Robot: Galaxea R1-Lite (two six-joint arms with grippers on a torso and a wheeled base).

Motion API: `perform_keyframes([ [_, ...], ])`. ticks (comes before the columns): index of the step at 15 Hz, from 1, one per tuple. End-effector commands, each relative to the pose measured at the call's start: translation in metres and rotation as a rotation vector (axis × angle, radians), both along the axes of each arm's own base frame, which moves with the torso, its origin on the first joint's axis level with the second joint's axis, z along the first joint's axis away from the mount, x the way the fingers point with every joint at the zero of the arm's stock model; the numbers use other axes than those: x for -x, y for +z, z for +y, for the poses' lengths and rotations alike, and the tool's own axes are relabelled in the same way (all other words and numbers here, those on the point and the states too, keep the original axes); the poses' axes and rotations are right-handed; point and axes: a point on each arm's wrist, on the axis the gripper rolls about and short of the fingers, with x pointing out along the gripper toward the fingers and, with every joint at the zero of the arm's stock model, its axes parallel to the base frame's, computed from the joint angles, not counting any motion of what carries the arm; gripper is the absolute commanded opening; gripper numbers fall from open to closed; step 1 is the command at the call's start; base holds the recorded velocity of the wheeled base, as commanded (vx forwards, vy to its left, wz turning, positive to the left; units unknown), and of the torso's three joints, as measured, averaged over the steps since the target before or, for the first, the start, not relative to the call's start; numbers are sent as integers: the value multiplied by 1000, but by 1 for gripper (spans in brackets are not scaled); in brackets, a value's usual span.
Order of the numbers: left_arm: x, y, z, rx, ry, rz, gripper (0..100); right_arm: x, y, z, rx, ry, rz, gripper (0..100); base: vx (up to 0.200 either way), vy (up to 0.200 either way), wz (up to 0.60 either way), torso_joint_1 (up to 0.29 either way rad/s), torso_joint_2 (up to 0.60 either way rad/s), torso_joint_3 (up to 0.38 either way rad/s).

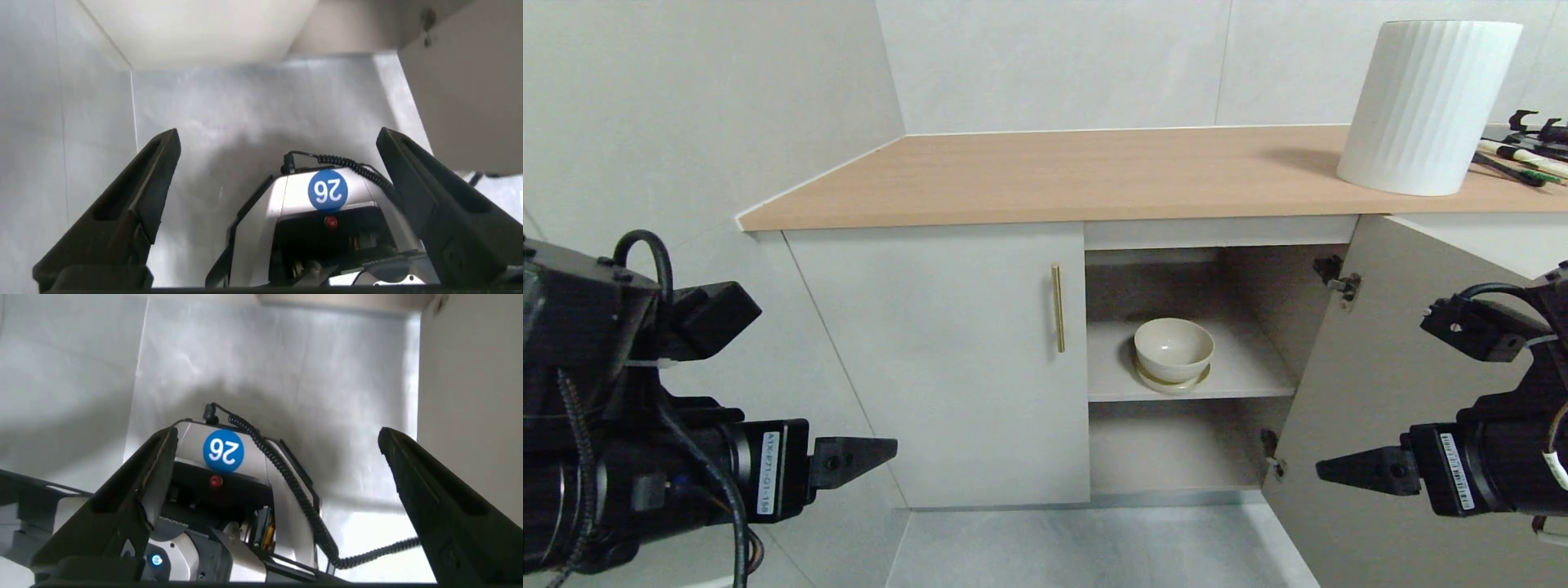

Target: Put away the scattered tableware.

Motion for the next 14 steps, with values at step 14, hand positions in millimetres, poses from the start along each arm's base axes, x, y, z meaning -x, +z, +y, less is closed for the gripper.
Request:
perform_keyframes([
  [14, -2, -4, -1, -9, -3, 15, 100, -4, -7, 2, 28, 0, 41, 100, -114, 0, 0, 1, 1, 1],
])
